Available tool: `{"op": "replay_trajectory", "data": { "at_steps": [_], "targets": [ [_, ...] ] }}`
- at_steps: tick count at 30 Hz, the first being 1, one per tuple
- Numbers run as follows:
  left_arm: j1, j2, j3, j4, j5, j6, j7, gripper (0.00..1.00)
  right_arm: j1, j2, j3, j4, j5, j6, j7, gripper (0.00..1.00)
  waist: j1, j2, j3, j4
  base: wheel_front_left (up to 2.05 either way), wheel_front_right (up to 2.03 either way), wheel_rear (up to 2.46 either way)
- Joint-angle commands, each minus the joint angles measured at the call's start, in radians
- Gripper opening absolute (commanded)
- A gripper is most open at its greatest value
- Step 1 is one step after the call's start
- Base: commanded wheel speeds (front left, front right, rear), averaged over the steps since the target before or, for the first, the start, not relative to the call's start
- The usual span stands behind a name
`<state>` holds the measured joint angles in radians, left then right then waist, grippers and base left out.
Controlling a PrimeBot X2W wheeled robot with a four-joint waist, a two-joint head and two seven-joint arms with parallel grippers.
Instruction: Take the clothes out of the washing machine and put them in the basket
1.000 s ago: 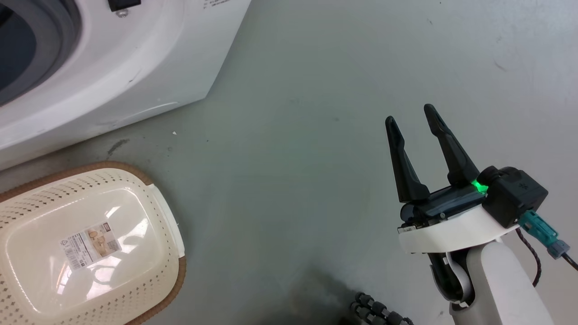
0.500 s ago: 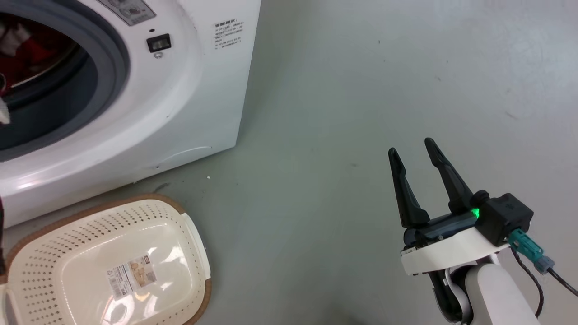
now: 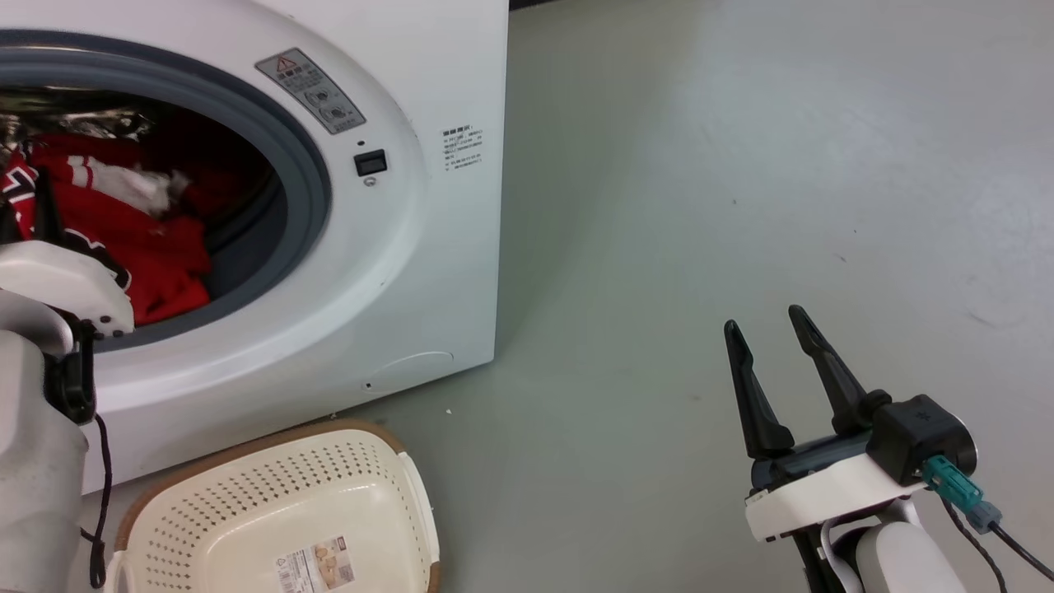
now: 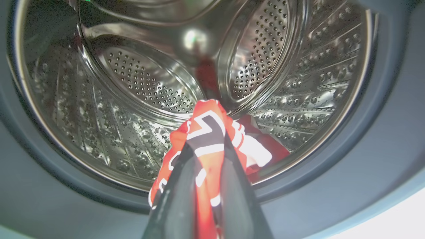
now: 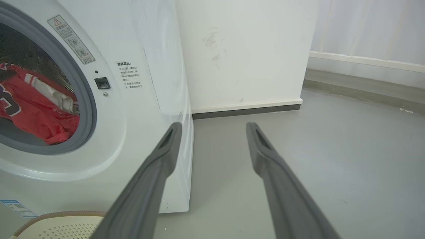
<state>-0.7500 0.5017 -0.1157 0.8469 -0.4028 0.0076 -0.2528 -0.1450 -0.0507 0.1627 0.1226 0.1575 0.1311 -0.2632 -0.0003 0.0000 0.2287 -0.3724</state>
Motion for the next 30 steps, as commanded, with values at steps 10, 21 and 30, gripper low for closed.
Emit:
{"op": "replay_trajectory", "data": {
  "at_steps": [10,21,30],
  "targets": [
    [0.111,-0.052,-0.007,-0.125,0.030,0.008,-0.014,0.00,0.055,0.001,-0.032,-0.017,-0.028,-0.001,0.022,1.00,0.0003,0.0000,-0.119,0.092,0.00,0.00,0.00],
    [0.351,-0.103,-0.026,-0.429,0.043,0.072,-0.008,0.00,0.114,0.001,-0.063,-0.052,-0.053,-0.001,0.061,1.00,0.0003,0.0000,-0.177,0.161,0.00,0.00,0.00],
    [0.602,-0.100,-0.058,-0.698,0.067,0.144,0.054,0.00,0.146,0.001,-0.061,-0.080,-0.060,-0.001,0.093,1.00,0.0003,0.0000,-0.205,0.205,0.00,0.00,0.00]
  ]
}}
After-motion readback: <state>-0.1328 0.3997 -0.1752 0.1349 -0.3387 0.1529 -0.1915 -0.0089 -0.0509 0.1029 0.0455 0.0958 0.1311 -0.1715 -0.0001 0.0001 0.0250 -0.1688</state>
